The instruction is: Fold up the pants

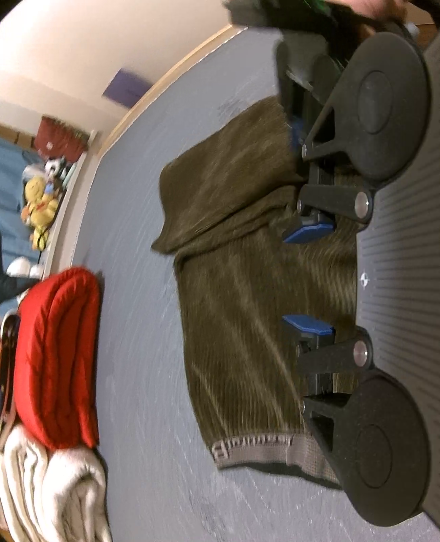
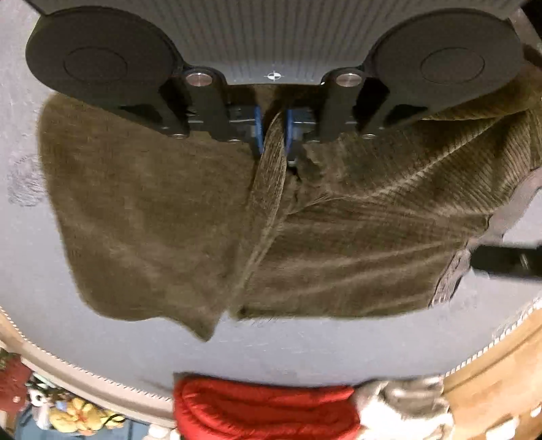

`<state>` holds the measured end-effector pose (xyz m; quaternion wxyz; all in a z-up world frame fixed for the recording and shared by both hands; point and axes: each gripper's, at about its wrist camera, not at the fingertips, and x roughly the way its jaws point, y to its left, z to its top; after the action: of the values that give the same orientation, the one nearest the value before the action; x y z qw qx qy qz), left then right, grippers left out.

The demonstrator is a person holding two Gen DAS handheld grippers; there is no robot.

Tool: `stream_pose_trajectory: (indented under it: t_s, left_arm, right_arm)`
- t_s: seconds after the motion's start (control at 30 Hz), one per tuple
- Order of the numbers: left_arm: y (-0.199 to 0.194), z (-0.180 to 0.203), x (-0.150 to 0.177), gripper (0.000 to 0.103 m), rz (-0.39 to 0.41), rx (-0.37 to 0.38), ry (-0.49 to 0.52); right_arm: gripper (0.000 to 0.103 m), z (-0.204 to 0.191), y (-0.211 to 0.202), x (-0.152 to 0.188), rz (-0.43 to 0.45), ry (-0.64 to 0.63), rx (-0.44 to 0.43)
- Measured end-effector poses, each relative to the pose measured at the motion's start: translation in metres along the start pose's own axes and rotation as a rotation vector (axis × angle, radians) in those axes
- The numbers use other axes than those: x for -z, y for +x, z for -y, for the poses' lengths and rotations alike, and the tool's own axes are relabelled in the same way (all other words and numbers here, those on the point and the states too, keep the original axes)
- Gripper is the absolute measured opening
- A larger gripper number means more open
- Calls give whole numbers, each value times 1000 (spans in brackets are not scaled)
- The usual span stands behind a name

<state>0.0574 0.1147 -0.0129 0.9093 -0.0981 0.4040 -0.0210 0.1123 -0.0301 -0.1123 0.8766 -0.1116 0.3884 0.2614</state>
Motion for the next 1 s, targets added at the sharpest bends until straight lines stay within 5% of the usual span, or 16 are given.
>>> stream_pose_trajectory:
  t_s: [0.27, 0.4, 0.57, 0.67, 0.73, 0.83, 1.0]
  left_arm:
    - [31, 39, 11, 52, -129, 172, 79]
    - [59, 72, 33, 52, -288, 236, 219]
    - [89, 99, 72, 52, -441, 278, 424]
    - [94, 101, 82, 52, -448, 267, 444]
    - [94, 96, 82, 52, -441, 276, 423]
    - [96, 91, 74, 52, -426, 278, 400]
    - [103, 76, 64, 52, -416, 250, 352]
  right_arm:
    - [9, 106, -119, 51, 128, 121, 105]
    - [9, 149, -156, 119, 19, 91, 57]
    - [12, 161, -146, 184, -202, 32, -3]
    - [23, 171, -156, 168, -106, 63, 14]
    - [42, 176, -163, 142, 5, 99, 22]
    - [49, 178, -155, 105, 139, 126, 47]
    - [53, 137, -91, 61, 138, 9, 53]
